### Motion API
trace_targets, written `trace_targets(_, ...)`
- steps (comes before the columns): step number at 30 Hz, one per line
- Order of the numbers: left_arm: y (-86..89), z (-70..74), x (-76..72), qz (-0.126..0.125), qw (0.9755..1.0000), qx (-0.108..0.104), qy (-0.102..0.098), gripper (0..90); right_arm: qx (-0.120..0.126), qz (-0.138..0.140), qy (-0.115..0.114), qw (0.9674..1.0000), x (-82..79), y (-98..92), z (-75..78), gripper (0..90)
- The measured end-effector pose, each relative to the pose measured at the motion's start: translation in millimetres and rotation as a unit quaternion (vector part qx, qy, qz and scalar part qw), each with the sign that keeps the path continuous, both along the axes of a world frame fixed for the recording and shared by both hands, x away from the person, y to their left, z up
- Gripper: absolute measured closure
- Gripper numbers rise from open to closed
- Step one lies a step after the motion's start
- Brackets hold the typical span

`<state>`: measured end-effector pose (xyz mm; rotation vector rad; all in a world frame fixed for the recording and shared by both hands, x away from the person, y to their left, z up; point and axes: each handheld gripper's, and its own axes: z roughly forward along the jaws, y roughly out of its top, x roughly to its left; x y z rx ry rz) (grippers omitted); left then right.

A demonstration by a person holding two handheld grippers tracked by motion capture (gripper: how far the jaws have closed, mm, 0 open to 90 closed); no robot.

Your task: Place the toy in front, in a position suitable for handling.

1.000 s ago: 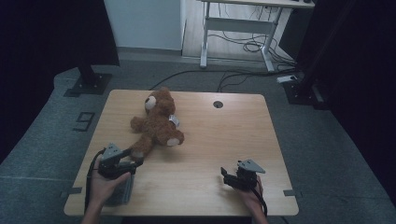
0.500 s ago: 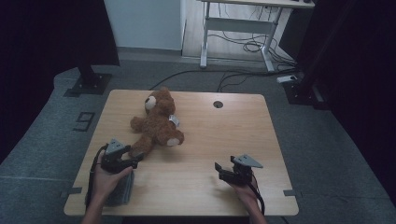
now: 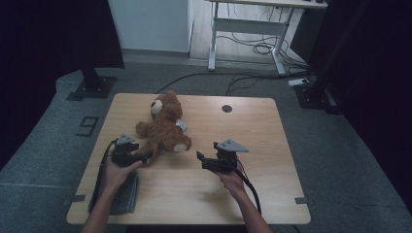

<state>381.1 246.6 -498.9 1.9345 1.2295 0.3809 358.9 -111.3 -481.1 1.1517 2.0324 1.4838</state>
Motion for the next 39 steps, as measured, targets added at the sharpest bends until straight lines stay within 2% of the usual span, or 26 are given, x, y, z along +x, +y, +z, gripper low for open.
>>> trace_targets(5,-1.8,-8.5,11.1,-0.001,0.9996,0.010,0.026,27.8,-0.001,0.005,0.002,1.0000,3.8,9.9,0.1,18.7)
trace_targets(6,-3.3,-9.4,11.8,-0.003,0.9995,0.010,0.030,34.6,-0.002,0.009,0.008,0.9999,8.9,16.2,-1.0,18.7)
trace_targets(7,-4.6,-9.9,12.1,-0.006,0.9993,0.012,0.034,34.6,-0.002,0.009,0.008,0.9999,8.9,16.2,-1.0,18.7)
trace_targets(9,-8.6,-11.5,12.8,-0.007,0.9988,0.026,0.040,42.6,-0.008,0.011,0.012,0.9998,14.3,24.0,-2.2,18.4)
trace_targets(14,-13.9,-9.6,12.7,-0.014,0.9983,0.029,0.049,58.7,-0.014,0.007,0.024,0.9996,26.5,37.3,-10.1,18.5)
trace_targets(16,-18.0,-7.8,12.1,-0.020,0.9979,0.034,0.051,65.0,-0.012,0.007,0.027,0.9995,26.2,39.9,-12.5,18.6)
trace_targets(19,-33.9,-3.6,7.7,-0.041,0.9970,0.026,0.059,67.6,-0.008,0.003,0.027,0.9996,23.6,40.2,-12.1,18.7)
trace_targets(20,-33.9,-3.6,7.7,-0.041,0.9970,0.026,0.059,67.7,-0.008,0.003,0.027,0.9996,23.6,40.2,-12.1,18.7)
trace_targets(24,-56.4,-0.2,4.2,-0.071,0.9954,0.002,0.064,67.4,0.002,0.003,0.037,0.9993,15.8,37.9,-14.7,19.5)
trace_targets(27,-73.3,-0.6,4.3,-0.086,0.9939,-0.011,0.068,65.5,0.004,-0.007,0.040,0.9992,11.0,34.1,-20.0,20.8)
trace_targets(29,-82.7,-1.7,5.2,-0.094,0.9931,-0.015,0.069,63.1,0.013,-0.009,0.049,0.9987,11.3,31.6,-24.3,22.0)
trace_targets(31,-87.4,-1.6,5.9,-0.105,0.9915,-0.015,0.074,57.8,0.013,-0.009,0.053,0.9985,13.0,32.4,-27.6,23.5)
trace_targets(32,-82.2,2.4,4.6,-0.109,0.9916,-0.018,0.067,48.4,0.017,-0.006,0.060,0.9980,15.1,35.5,-31.2,24.9)
trace_targets(33,-82.2,2.4,4.6,-0.109,0.9916,-0.018,0.067,44.7,0.021,-0.003,0.064,0.9977,15.9,37.8,-32.9,25.5)
trace_targets(34,-76.1,5.7,3.4,-0.107,0.9923,-0.019,0.060,44.7,0.021,-0.003,0.064,0.9977,15.9,37.8,-32.9,25.5)
trace_targets(36,-60.7,11.8,2.6,-0.087,0.9949,-0.023,0.045,38.4,0.022,0.003,0.066,0.9976,16.8,44.1,-35.5,25.7)
trace_targets(37,-49.7,15.1,3.1,-0.068,0.9968,-0.024,0.035,37.2,0.020,0.005,0.067,0.9976,17.2,47.9,-36.4,25.7)
trace_targets(39,-34.9,17.7,5.8,-0.042,0.9985,-0.024,0.026,36.0,0.019,0.010,0.067,0.9975,18.6,56.6,-37.9,25.5)
